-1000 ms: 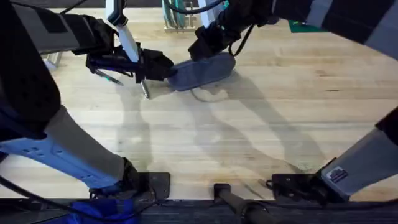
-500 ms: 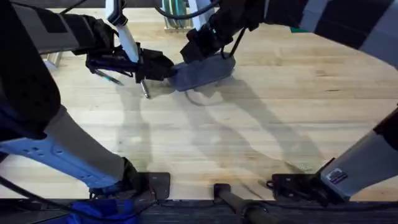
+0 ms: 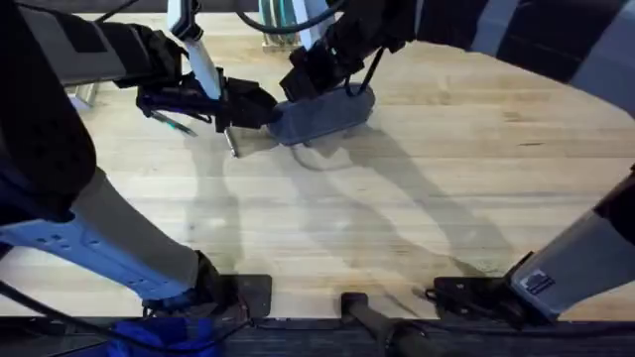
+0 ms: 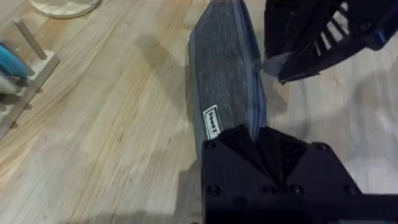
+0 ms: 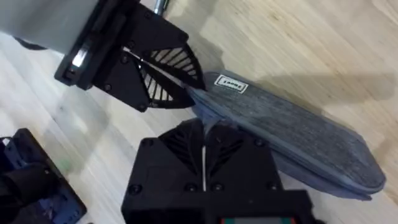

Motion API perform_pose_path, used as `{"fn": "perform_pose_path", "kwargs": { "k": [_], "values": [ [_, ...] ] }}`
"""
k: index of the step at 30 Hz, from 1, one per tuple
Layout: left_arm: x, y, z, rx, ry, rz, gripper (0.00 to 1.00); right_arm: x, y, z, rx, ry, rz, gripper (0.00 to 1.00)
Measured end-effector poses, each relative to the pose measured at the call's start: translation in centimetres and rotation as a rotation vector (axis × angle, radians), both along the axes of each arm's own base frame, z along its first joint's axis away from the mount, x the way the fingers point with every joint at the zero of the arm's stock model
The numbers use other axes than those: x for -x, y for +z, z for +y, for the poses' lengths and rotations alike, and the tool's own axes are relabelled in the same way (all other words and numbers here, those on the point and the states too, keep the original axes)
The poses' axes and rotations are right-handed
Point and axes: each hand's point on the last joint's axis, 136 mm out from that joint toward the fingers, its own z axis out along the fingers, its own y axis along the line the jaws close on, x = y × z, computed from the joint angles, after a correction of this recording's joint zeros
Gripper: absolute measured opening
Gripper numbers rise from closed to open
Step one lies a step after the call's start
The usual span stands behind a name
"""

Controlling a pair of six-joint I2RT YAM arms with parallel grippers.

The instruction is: Unzip the bag, pick up the pens from the table one at a time and place them inside, then zip the bag closed.

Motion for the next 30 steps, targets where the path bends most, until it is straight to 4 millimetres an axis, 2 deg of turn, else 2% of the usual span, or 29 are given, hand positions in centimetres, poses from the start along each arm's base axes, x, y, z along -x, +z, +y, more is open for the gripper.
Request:
{"fn": "perform_pose_path", "kwargs": {
  "k": [8,9,14,30],
  "values": [
    [0.0,0.0,0.0,0.0,0.0,0.0,0.041,0.1,-0.1,0.5,-0.017,-0.008,0.015,0.029],
    [0.0,0.0,0.0,0.0,0.0,0.0,0.041,0.4,-0.5,1.3,-0.026,0.011,0.021,0.03],
    [0.0,0.0,0.0,0.001,0.0,0.003,0.041,1.3,-0.6,2.5,-0.038,0.042,0.022,0.031],
    [0.0,0.0,0.0,0.001,0.0,0.003,0.042,1.2,-0.6,2.5,-0.039,0.042,0.022,0.031]
  ]
}}
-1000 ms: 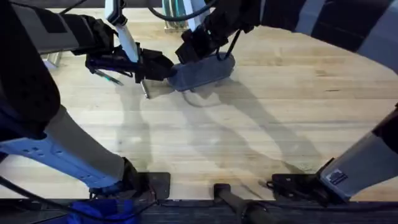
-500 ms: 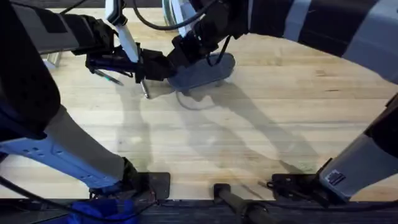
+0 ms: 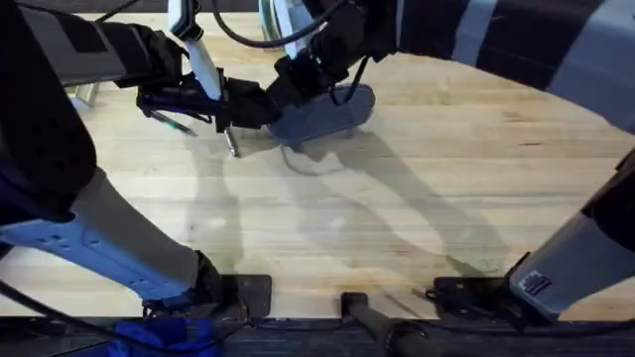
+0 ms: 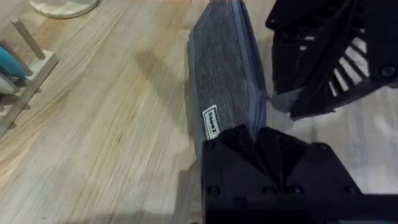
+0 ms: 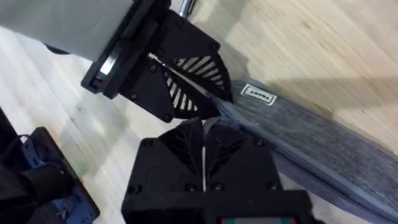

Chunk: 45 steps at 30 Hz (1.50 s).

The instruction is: Unzip the bag, pick up the pens from the table one at a time and place them inside, then zip the bag closed.

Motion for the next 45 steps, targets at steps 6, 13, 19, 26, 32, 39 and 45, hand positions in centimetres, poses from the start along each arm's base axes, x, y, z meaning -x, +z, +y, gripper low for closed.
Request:
{"fn": "perform_pose_path", "kwargs": {
  "k": [6,13,19,26,32,39,45],
  "values": [
    [0.0,0.0,0.0,0.0,0.0,0.002,0.042,0.3,-0.2,-0.2,0.009,0.002,0.014,0.031],
    [0.1,0.0,0.0,0.001,0.0,0.004,0.042,0.5,-0.3,-0.3,0.014,0.002,0.023,0.054],
    [0.0,0.0,0.0,0.001,0.0,0.003,0.041,1.1,-0.2,0.1,0.0,0.02,0.043,0.269],
    [0.0,0.0,0.0,0.001,0.0,0.003,0.041,1.7,-0.3,0.2,0.002,0.032,0.064,0.502],
    [0.0,0.0,0.0,0.0,0.0,0.001,0.041,2.0,-0.3,0.2,0.002,0.036,0.078,0.996],
    [0.1,0.0,0.0,0.001,0.0,0.004,0.042,2.0,-0.3,0.1,0.003,0.036,0.079,0.996],
    [0.2,-0.2,0.1,-0.011,-0.001,0.012,0.209,2.3,-0.6,-0.5,0.023,0.03,0.104,0.996]
  ]
}}
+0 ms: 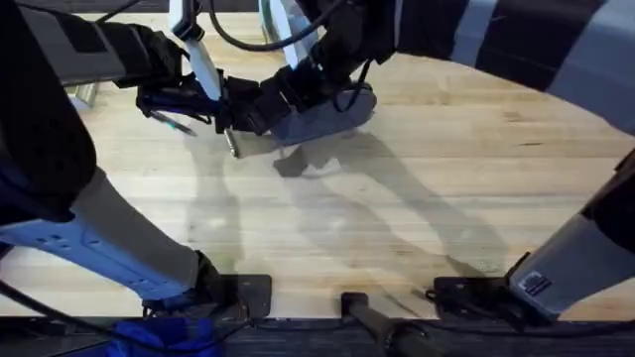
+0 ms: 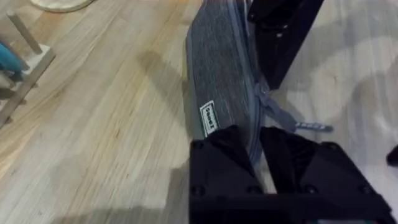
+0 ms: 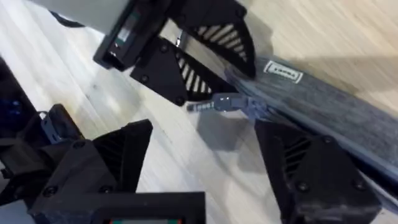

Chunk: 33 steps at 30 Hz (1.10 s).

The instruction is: Unzip the bag, pick up the pens from the table one at a time and place them inside, then zip the bag closed.

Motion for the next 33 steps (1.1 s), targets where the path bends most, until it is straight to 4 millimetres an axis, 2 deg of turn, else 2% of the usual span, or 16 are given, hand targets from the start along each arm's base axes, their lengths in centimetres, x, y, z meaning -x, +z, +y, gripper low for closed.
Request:
{"fn": "perform_pose_path", "kwargs": {
  "k": [5,9,11,14,16,18,26,33],
  "values": [
    [0.0,-0.1,0.1,-0.009,0.0,0.002,0.379,0.0,-0.1,-1.1,0.021,-0.02,0.024,0.996],
    [0.0,-0.2,0.1,-0.009,0.0,0.003,0.533,-0.6,0.6,-1.9,0.015,-0.04,0.017,0.996],
    [0.0,-0.1,0.1,-0.009,0.0,0.003,0.645,-0.8,1.0,-2.4,0.014,-0.051,0.017,0.996],
    [0.0,-0.2,0.1,-0.009,0.0,0.004,0.869,-1.3,1.4,-2.9,0.009,-0.066,0.011,0.996],
    [0.0,-0.2,0.1,-0.01,0.0,0.004,0.966,-1.7,1.6,-3.1,0.006,-0.075,0.007,0.996],
    [0.0,-0.2,0.1,-0.01,0.0,0.004,0.993,-1.9,1.7,-3.4,0.009,-0.079,0.006,0.996],
    [0.0,-0.2,0.1,-0.01,0.0,0.004,0.995,-2.4,2.4,-5.2,0.047,-0.083,0.007,0.996],
    [0.3,-0.2,0.0,-0.005,0.0,0.02,0.995,-4.3,3.5,-7.4,0.067,-0.133,-0.021,0.996]
  ]
}}
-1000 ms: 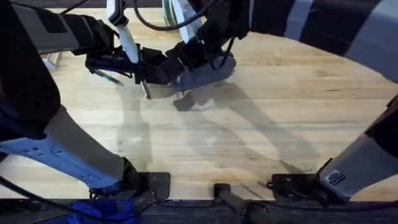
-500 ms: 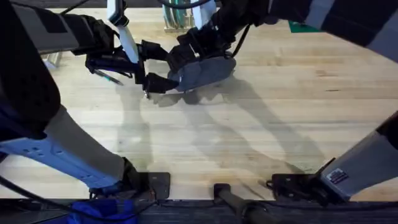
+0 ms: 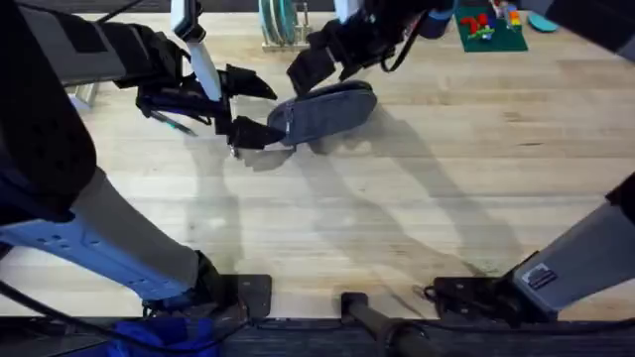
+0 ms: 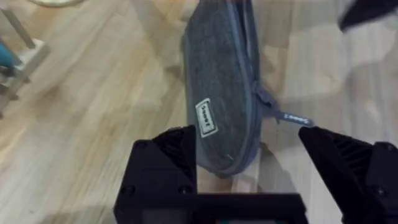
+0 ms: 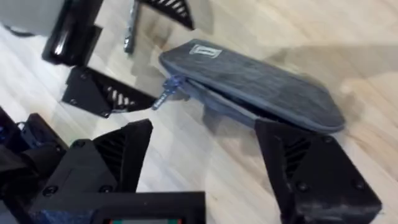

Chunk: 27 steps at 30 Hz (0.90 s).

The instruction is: Unzip the bag, pick up the pens from the table one at a time and place them inside, then zip the bag closed.

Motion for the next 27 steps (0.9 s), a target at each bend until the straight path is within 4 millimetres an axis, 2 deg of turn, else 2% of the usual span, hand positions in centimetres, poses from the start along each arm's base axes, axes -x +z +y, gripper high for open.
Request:
{"fn": "perform_pose_path", "kwargs": {
  "k": [7,12,20,27],
  "values": [
    [0.2,0.0,0.3,0.01,0.027,0.048,0.993,-1.5,1.2,-1.3,-0.008,-0.042,-0.026,0.996],
    [0.3,0.5,1.9,0.014,0.109,0.177,0.995,-1.9,1.2,-1.9,-0.007,-0.057,-0.024,0.996],
    [-0.4,3.6,4.8,-0.044,0.184,0.281,0.995,-2.2,1.5,-2.3,-0.007,-0.066,-0.028,0.996],
    [-0.3,5.4,5.9,-0.131,0.188,0.312,0.998,-1.8,2.0,-3.8,0.015,-0.087,0.009,0.996]
  ]
}}
